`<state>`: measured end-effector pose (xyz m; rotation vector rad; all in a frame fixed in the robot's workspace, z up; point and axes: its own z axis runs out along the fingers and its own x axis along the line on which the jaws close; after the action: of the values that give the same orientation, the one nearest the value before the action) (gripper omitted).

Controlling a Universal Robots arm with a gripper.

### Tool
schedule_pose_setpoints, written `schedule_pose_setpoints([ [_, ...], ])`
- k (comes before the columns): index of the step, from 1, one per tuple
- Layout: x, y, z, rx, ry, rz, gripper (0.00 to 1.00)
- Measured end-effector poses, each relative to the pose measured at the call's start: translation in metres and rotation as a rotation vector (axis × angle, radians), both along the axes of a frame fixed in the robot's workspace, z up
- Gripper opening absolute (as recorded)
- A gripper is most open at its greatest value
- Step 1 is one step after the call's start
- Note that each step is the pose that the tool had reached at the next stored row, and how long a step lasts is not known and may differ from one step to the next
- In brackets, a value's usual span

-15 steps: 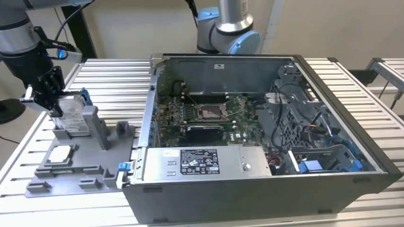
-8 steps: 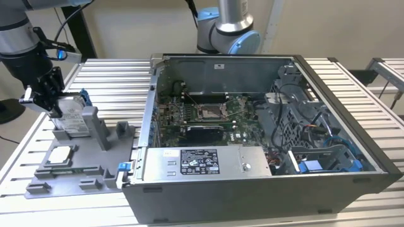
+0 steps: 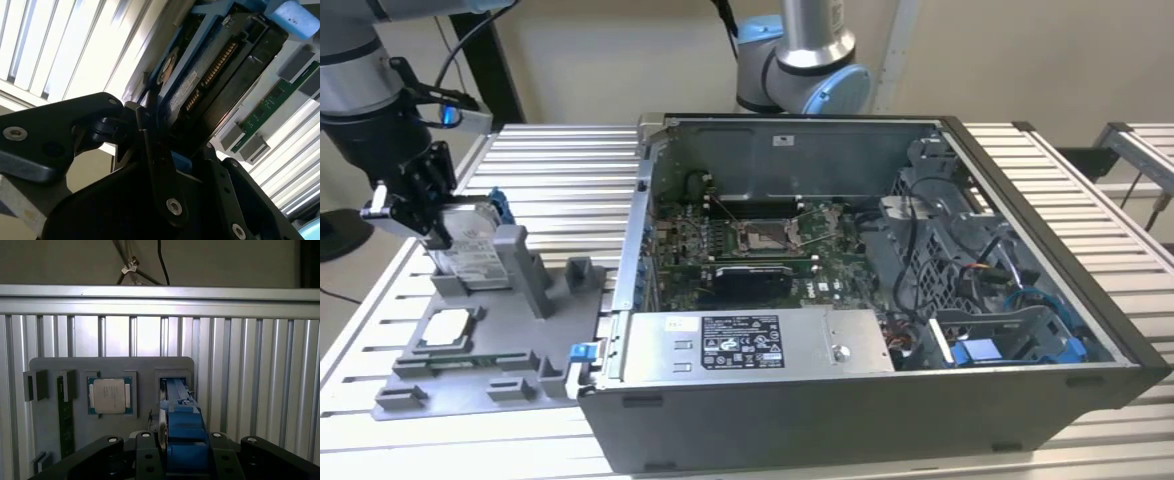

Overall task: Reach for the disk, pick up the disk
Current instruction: 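Pick up the disk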

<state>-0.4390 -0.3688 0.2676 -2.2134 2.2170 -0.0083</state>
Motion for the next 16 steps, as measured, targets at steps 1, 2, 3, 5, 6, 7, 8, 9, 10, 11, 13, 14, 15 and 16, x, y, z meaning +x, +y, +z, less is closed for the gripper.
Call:
schedule_pose_setpoints([
  [1,0.0,0.0,0.0,-0.0001,0.0,0.0,0.0],
  [2,0.0,0.0,0.0,0.0,0.0,0.0,0.0],
  [3,0.0,0.0,0.0,0.0,0.0,0.0,0.0],
  [5,0.0,0.0002,-0.0001,0.0,0.0002,0.0,0.0],
  [6,0.0,0.001,0.0,-0.0012,0.0005,0.0,0.0],
  [7,0.0,0.0018,-0.0001,-0.0029,0.0004,0.0,0.0],
  [8,0.0,0.0018,-0.0001,-0.0029,0.0003,0.0,0.0],
  [9,0.0,0.0018,-0.0001,-0.0029,0.0003,0.0,0.0],
  [10,0.0,0.002,0.0,-0.0031,0.0004,0.0,0.0],
  [11,-0.0001,0.0021,0.0,-0.0031,0.0004,0.0,0.0],
  [13,-0.0001,0.0021,0.0,-0.0029,0.0004,0.0,0.0],
  [14,-0.0001,0.0021,0.0,-0.0029,0.0004,0.0,0.0],
  [15,-0.0001,0.0021,0.0,-0.0029,0.0004,0.0,0.0],
  [16,-0.0002,0.0021,0.0,-0.0029,0.0004,0.0,0.0],
])
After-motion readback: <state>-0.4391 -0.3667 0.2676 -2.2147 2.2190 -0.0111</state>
